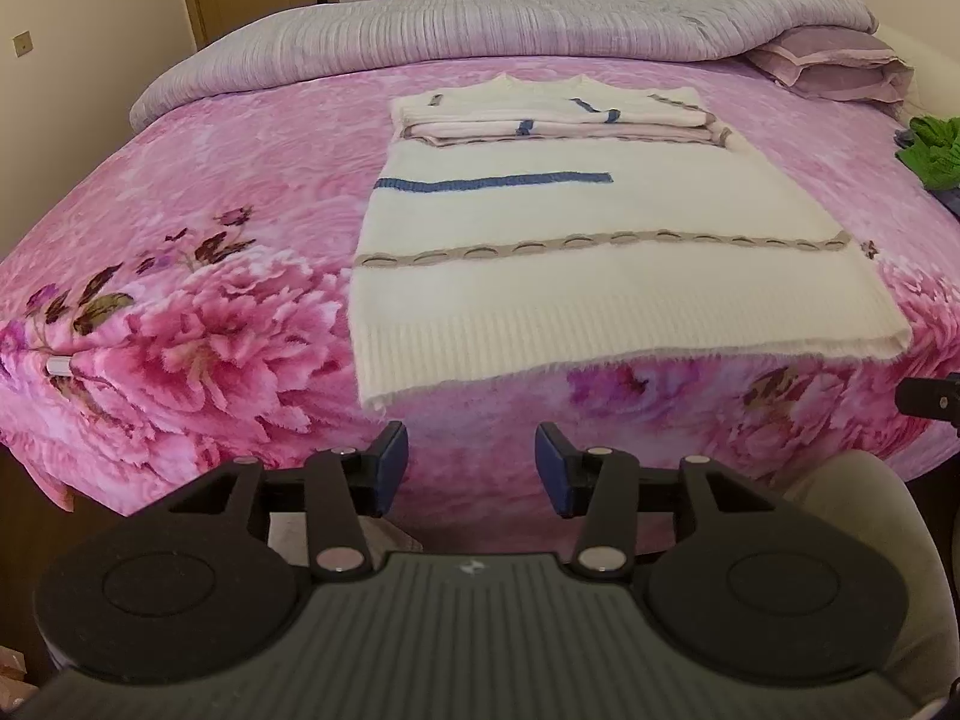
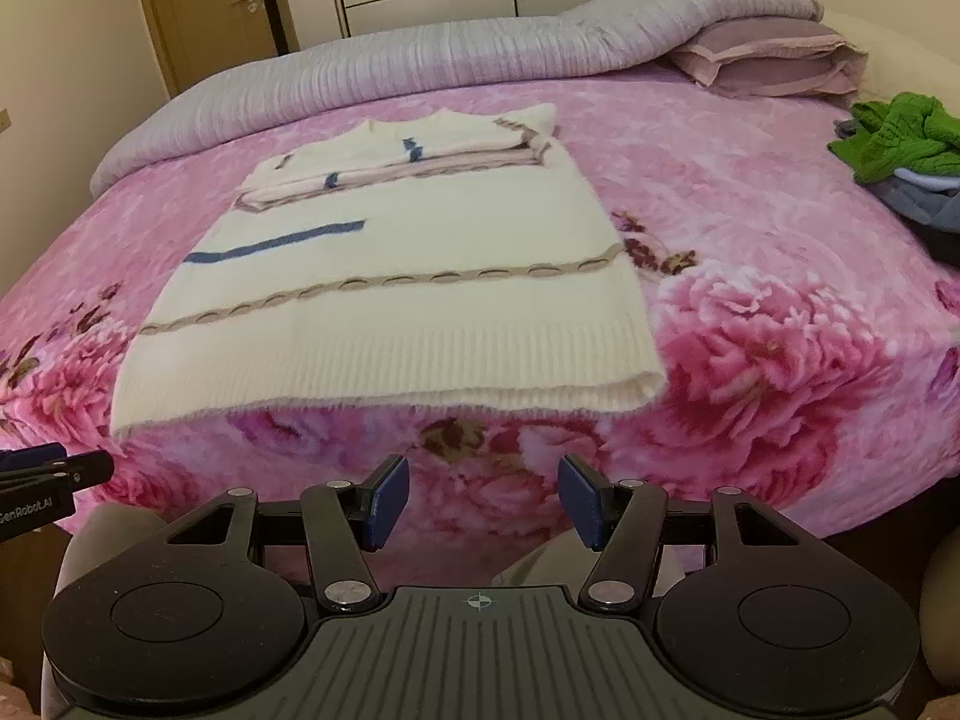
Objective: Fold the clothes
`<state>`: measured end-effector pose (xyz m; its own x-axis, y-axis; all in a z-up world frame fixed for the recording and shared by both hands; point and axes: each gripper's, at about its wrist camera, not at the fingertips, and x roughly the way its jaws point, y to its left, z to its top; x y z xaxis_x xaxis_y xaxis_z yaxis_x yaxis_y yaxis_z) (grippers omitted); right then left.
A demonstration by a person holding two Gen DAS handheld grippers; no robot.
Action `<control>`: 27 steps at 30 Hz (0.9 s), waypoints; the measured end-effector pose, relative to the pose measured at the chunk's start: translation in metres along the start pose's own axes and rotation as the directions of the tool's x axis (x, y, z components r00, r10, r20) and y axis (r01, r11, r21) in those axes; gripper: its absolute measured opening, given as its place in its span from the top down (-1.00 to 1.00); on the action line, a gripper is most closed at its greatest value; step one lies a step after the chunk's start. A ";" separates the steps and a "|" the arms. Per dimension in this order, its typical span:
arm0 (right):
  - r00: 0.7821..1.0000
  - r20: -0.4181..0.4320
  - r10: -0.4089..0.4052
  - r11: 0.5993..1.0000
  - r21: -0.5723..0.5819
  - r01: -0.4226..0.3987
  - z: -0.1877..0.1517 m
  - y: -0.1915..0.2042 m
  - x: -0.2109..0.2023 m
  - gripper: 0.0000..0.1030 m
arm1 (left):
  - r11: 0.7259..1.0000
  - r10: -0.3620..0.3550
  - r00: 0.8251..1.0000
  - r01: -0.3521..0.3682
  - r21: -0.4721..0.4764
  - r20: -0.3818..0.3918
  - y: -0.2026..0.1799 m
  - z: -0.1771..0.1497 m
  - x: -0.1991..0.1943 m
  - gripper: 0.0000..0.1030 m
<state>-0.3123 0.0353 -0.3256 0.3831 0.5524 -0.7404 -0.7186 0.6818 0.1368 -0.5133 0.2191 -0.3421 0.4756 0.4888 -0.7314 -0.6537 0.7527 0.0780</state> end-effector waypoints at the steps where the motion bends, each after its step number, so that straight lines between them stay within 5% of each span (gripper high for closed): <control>1: 1.000 -0.002 0.002 1.000 0.000 -0.002 0.000 0.000 0.001 -0.14 | 1.000 0.000 1.000 0.000 -0.001 -0.001 0.000 0.000 0.000 0.17; 10: 1.000 -0.015 0.019 1.000 0.018 -0.019 0.001 -0.002 0.009 -0.14 | 1.000 -0.008 1.000 0.008 -0.004 -0.023 0.000 0.001 0.011 0.17; 15: 0.996 0.061 0.058 0.996 0.063 -0.062 0.006 -0.016 0.008 -0.14 | 0.991 -0.099 0.995 0.098 -0.087 -0.011 0.024 0.008 0.023 0.17; 19: 0.981 0.188 0.049 0.992 0.106 -0.070 0.023 -0.052 0.007 -0.14 | 0.942 -0.201 0.979 0.201 -0.270 0.028 0.074 0.020 0.040 0.17; 27: 0.991 0.100 0.087 0.965 0.240 -0.109 0.058 -0.143 0.057 -0.14 | 0.865 -0.262 0.965 0.240 -0.440 0.013 0.139 0.041 0.104 0.18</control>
<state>-0.1542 -0.0027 -0.3486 0.3757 0.6547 -0.6559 -0.5956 0.7128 0.3703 -0.5303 0.3926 -0.3796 0.6376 0.2806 -0.7174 -0.7104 0.5745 -0.4066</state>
